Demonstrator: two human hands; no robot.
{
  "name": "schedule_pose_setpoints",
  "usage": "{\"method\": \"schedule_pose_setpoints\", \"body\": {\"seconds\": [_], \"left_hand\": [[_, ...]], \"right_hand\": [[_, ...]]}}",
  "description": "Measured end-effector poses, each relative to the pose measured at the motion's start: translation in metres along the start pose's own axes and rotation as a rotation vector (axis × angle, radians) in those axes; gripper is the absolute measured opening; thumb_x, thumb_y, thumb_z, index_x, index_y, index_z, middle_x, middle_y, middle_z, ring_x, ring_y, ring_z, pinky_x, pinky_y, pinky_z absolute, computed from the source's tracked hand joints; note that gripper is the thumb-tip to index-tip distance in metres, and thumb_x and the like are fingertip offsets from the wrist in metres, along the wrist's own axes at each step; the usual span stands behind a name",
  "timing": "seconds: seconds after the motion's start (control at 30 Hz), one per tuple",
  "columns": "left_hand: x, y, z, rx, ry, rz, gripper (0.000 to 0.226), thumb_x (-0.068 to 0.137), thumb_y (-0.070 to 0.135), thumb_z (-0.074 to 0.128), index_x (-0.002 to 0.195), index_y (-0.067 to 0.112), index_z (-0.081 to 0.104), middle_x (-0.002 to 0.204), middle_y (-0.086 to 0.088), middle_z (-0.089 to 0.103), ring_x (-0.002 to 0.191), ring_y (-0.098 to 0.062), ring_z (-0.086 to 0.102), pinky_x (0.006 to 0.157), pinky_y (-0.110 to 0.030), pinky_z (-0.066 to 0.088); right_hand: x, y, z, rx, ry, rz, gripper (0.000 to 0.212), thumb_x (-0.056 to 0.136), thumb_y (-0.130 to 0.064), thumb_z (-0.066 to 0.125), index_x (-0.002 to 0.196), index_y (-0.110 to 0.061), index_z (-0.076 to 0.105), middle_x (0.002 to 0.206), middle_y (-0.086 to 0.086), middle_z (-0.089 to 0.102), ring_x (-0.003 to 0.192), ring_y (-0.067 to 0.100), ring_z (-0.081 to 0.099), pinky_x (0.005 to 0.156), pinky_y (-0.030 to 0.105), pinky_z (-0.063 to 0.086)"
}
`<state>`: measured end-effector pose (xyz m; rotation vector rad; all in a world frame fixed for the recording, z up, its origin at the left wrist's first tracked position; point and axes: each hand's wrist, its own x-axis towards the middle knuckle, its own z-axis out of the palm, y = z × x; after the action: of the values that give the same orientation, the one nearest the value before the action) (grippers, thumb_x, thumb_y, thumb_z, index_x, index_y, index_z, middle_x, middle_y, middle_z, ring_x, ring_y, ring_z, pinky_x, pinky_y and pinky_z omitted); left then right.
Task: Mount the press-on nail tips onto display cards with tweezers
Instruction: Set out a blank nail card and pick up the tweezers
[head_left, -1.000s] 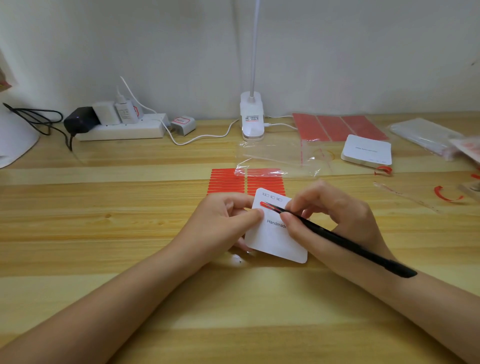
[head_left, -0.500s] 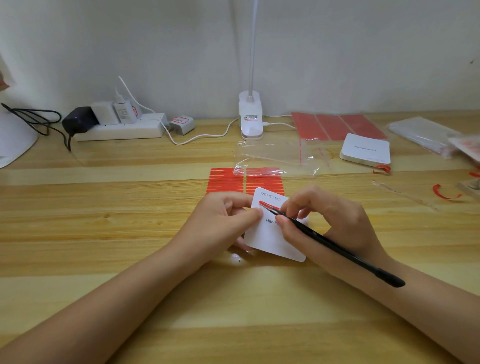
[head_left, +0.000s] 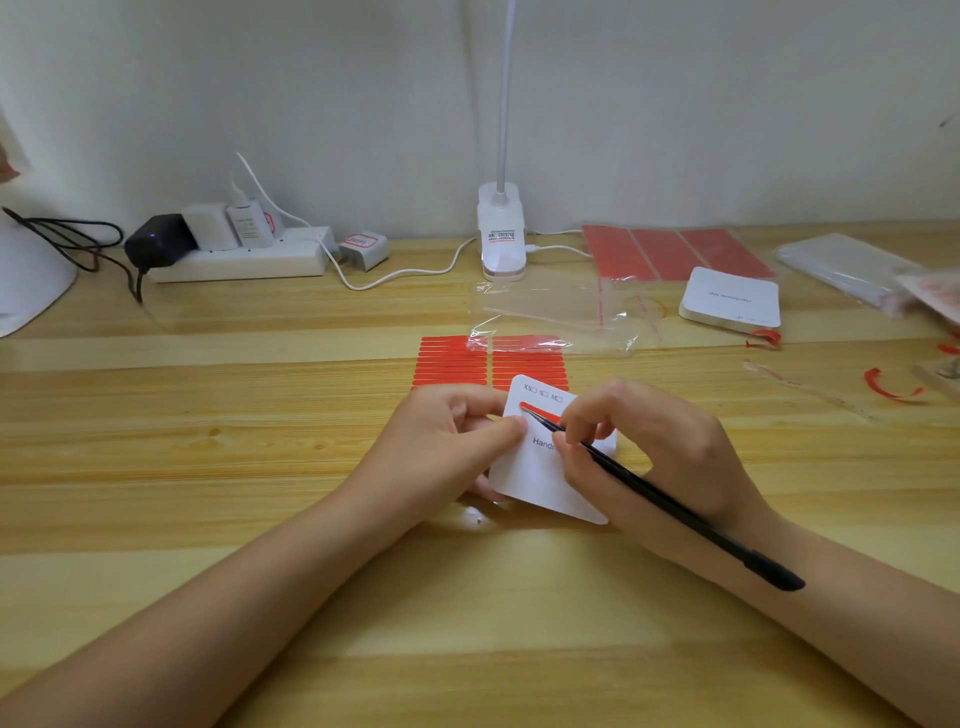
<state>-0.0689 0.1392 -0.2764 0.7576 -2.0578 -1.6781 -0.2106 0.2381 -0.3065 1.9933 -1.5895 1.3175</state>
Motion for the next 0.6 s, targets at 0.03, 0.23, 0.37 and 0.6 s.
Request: {"method": "schedule_pose_setpoints", "body": {"seconds": [0.03, 0.23, 0.37, 0.6], "left_hand": [[0.0001, 0.0000, 0.0003, -0.001, 0.001, 0.000, 0.027, 0.089, 0.002, 0.051, 0.084, 0.021, 0.070, 0.069, 0.001, 0.072, 0.058, -0.010, 0.066, 0.046, -0.019, 0.051], [0.0006, -0.0009, 0.0001, -0.018, 0.023, -0.011, 0.032, 0.089, 0.001, 0.051, 0.077, 0.024, 0.070, 0.075, -0.006, 0.073, 0.061, -0.015, 0.068, 0.048, -0.023, 0.054], [0.0007, -0.0004, 0.0005, -0.018, 0.018, -0.003, 0.030, 0.089, 0.001, 0.051, 0.081, 0.023, 0.070, 0.075, -0.003, 0.073, 0.063, -0.012, 0.068, 0.049, -0.022, 0.053], [0.0003, -0.0007, 0.0010, 0.002, 0.009, 0.013, 0.030, 0.089, 0.001, 0.051, 0.081, 0.023, 0.070, 0.068, 0.001, 0.072, 0.059, -0.012, 0.067, 0.049, -0.022, 0.053]], "right_hand": [[-0.0001, -0.0003, -0.0001, -0.006, 0.000, -0.002, 0.006, 0.079, -0.005, 0.055, 0.075, -0.005, 0.059, 0.067, 0.004, 0.058, 0.065, 0.012, 0.050, 0.061, 0.022, 0.043], [0.0013, -0.0011, -0.0018, -0.017, 0.034, 0.032, 0.004, 0.077, -0.003, 0.058, 0.073, -0.004, 0.059, 0.067, 0.003, 0.059, 0.066, 0.010, 0.050, 0.062, 0.018, 0.044], [0.0017, -0.0035, -0.0019, 0.005, 0.050, 0.043, 0.007, 0.078, -0.007, 0.056, 0.073, -0.003, 0.059, 0.068, 0.003, 0.059, 0.066, 0.010, 0.051, 0.063, 0.016, 0.044], [0.0001, -0.0023, -0.0005, 0.019, -0.004, 0.040, 0.009, 0.082, -0.012, 0.057, 0.079, -0.005, 0.059, 0.070, 0.002, 0.059, 0.067, 0.010, 0.052, 0.063, 0.021, 0.043]]}}
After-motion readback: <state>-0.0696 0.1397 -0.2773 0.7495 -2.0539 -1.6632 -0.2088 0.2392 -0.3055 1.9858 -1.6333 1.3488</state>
